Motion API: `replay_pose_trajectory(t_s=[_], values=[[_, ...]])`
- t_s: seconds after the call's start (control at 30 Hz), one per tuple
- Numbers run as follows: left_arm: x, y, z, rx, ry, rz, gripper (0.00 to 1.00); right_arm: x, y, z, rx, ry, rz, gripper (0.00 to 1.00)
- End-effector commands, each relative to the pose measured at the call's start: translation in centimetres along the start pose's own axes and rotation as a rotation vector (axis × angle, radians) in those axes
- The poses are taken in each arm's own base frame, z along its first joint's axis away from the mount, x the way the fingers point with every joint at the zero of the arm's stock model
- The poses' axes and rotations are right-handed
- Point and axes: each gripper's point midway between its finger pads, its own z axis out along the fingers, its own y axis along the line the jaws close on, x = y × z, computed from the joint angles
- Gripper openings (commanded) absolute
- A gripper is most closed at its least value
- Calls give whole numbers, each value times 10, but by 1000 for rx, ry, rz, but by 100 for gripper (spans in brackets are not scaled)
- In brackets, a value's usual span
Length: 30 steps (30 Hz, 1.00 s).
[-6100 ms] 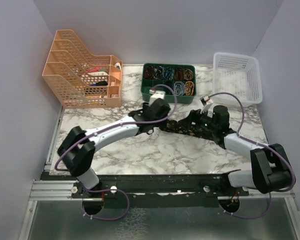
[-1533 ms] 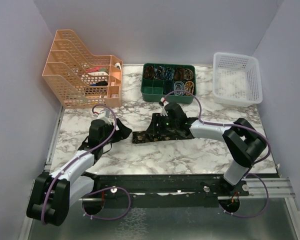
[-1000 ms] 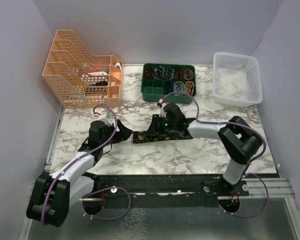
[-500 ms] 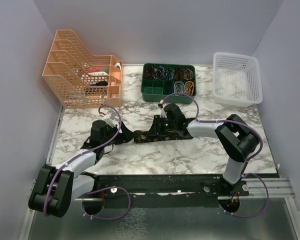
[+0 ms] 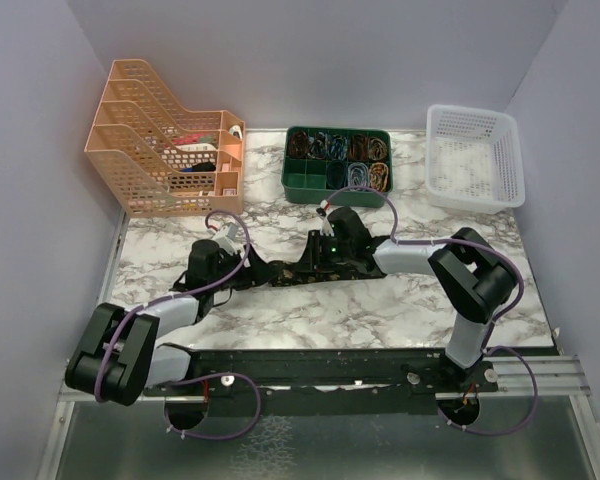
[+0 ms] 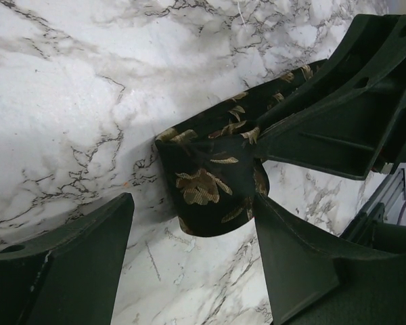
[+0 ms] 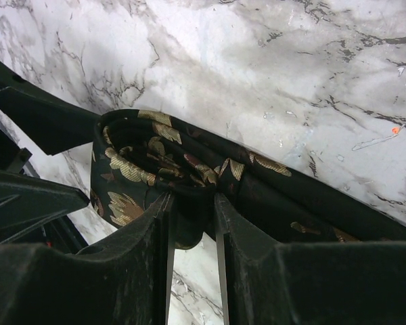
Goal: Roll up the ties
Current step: Roll the tie at the center of the board.
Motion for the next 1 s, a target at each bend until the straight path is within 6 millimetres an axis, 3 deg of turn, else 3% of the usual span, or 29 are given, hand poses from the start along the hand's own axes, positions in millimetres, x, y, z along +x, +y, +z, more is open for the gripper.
replay_pose_trajectory(t_s=[0.0, 0.27, 0.67, 0.97], values=[[-3, -6, 8, 28, -18, -42, 72, 8, -14, 4, 40, 35, 3, 33], [1, 0, 20, -19, -56, -112, 68, 9, -16, 5, 46, 41, 4, 33], [0, -4, 18, -27, -90, -164, 58, 12, -20, 6, 62, 54, 18, 33], [6, -19, 18, 44, -34, -111, 66, 11, -23, 5, 77, 49, 21, 33]])
